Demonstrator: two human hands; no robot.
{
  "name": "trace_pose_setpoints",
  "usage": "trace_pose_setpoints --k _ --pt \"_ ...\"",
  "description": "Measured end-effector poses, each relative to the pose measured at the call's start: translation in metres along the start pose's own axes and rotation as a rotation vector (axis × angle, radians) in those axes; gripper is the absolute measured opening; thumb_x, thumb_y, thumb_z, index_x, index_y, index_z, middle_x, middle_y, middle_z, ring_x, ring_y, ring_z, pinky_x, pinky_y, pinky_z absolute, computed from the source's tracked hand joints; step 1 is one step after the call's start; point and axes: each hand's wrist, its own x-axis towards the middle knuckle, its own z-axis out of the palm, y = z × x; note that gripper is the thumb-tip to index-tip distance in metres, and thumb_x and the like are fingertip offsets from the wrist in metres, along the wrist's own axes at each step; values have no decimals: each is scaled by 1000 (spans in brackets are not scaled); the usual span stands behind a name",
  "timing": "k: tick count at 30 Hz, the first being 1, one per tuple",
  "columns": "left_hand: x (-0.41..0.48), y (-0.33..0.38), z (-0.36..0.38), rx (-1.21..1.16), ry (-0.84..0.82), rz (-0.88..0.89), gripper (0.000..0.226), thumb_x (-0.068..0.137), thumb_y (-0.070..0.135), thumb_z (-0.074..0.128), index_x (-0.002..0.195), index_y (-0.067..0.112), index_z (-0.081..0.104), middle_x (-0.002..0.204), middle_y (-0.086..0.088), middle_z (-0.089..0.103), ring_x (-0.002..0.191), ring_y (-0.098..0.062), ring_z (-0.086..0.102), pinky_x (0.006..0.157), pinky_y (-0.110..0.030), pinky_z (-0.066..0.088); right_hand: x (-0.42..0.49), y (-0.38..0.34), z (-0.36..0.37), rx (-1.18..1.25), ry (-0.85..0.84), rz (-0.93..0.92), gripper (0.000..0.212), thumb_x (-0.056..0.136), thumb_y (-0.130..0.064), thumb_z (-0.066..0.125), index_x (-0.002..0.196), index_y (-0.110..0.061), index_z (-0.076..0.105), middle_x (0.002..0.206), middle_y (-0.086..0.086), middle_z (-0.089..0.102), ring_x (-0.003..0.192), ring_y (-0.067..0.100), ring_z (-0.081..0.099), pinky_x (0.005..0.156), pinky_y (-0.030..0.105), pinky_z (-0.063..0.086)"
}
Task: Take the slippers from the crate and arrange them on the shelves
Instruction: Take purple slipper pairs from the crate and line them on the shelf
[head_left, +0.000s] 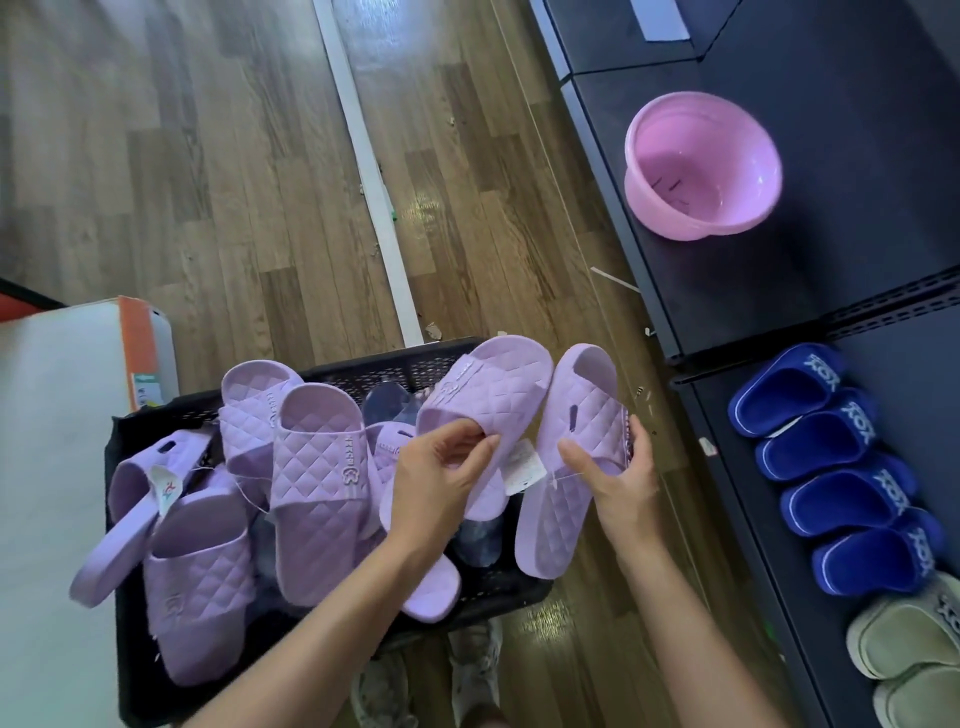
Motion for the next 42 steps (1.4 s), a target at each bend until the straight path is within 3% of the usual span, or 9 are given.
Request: trace_pose_setpoints --k 4,10,15,20,23,25,31,38,42 --pt "-35 17 -17 -15 95 -29 18 84 8 65 69 17 65 58 17 60 59 4 53 59 -14 41 -26 -21 -5 -83 -58 -15 97 65 -25 84 143 -13 28 147 4 33 136 16 31 102 22 29" --pt "-68 64 -62 67 166 -23 4 79 23 67 75 23 69 67 13 67 66 -2 58 63 -24 48 -76 -73 -23 -229 -103 -91 100 64 -24 84 145 -16 26 142 6 33 132 19 33 97 24 29" --pt "-99 137 -89 149 149 37 21 82 19 68 69 35 66 66 16 67 63 1 58 64 -25 49 -119 -145 -57 -258 -148 -153 103 64 -29 83 146 -19 22 143 2 30 119 3 30 92 19 30" --pt "-122 210 -101 142 145 90 31 85 9 65 62 29 62 58 15 61 57 2 52 56 -9 40 -148 -211 -99 -246 -149 -267 104 61 -31 85 145 -21 24 130 -9 30 126 9 34 95 19 31" --pt "-130 247 -102 139 167 143 35 84 2 64 57 24 59 55 14 55 55 0 47 53 -9 36 -164 -246 -124 -318 -144 -341 102 65 -33 83 146 -24 21 135 -4 31 126 9 35 95 22 36" --pt "-136 268 -101 96 163 183 30 83 3 65 58 17 56 52 12 47 52 -1 40 50 -11 31 -173 -264 -139 -363 -106 -389 102 65 -38 81 146 -26 21 138 -1 33 127 13 38 98 28 40" --pt "-148 322 -99 45 71 330 25 75 23 58 53 29 50 47 12 37 49 -5 30 47 -14 24 -205 -298 -176 -406 32 -409 104 64 -47 79 146 -34 15 143 -5 30 131 13 36 98 29 41" --pt "-153 341 -94 141 -103 453 25 84 6 65 61 5 55 50 9 39 50 -4 32 48 -18 23 -255 -295 -204 -391 218 -305 106 65 -52 76 147 -31 13 150 -5 25 135 15 31 99 30 39" --pt "-165 354 -80 244 -203 528 28 85 6 64 59 13 55 49 11 44 47 -2 37 47 -13 24 -286 -279 -219 -365 347 -236 108 60 -61 73 147 -30 17 149 -4 30 134 15 33 99 29 39"
